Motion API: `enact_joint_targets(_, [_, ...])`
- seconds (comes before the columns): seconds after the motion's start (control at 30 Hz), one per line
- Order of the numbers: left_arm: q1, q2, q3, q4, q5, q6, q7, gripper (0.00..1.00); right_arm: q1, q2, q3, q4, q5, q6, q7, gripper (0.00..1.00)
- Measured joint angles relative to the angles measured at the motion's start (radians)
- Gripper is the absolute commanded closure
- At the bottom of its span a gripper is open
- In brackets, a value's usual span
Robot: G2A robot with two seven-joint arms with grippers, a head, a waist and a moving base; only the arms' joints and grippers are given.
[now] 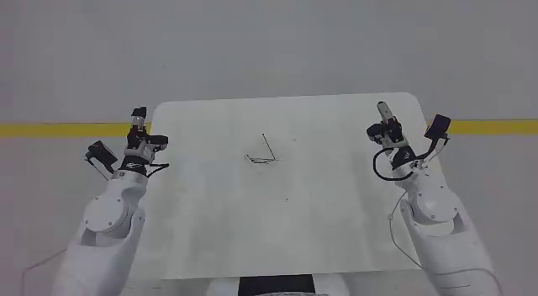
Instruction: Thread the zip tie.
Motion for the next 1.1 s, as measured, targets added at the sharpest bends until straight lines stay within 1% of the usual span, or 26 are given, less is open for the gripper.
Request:
enact_joint_targets(0.17, [0.000, 0.000, 0.000, 0.000, 0.000, 0.000, 0.000, 0.00, 0.001, 0.000, -0.002, -0.001, -0.001, 0.001, 0.001, 0.00])
enact_joint_targets(0.2, [0.000, 0.000, 0.000, 0.000, 0.000, 0.000, 0.000, 0.00, 0.010, 0.001, -0.010, -0.002, -0.011, 0.010, 0.011, 0.00])
enact_joint_targets(0.27, [0.000, 0.000, 0.000, 0.000, 0.000, 0.000, 0.000, 0.00, 0.053, 0.003, -0.043, 0.008, -0.079, 0.038, 0.070, 0.00])
enact_joint_targets(0.33, [0.000, 0.000, 0.000, 0.000, 0.000, 0.000, 0.000, 0.00, 0.086, 0.004, -0.068, 0.019, -0.139, 0.051, 0.116, 0.00])
enact_joint_targets(0.47, [0.000, 0.000, 0.000, 0.000, 0.000, 0.000, 0.000, 0.00, 0.151, 0.002, -0.132, 0.037, -0.246, 0.047, 0.179, 0.00])
enact_joint_targets(0.57, [0.000, 0.000, 0.000, 0.000, 0.000, 0.000, 0.000, 0.00, 0.182, -0.002, -0.176, 0.051, -0.299, 0.029, 0.189, 0.00])
enact_joint_targets(1.03, [0.000, 0.000, 0.000, 0.000, 0.000, 0.000, 0.000, 0.00, 0.183, -0.004, -0.182, 0.054, -0.296, 0.024, 0.186, 0.00])
enact_joint_targets(1.1, [0.000, 0.000, 0.000, 0.000, 0.000, 0.000, 0.000, 0.00, 0.194, -0.002, -0.193, 0.043, -0.307, 0.013, 0.197, 0.00])
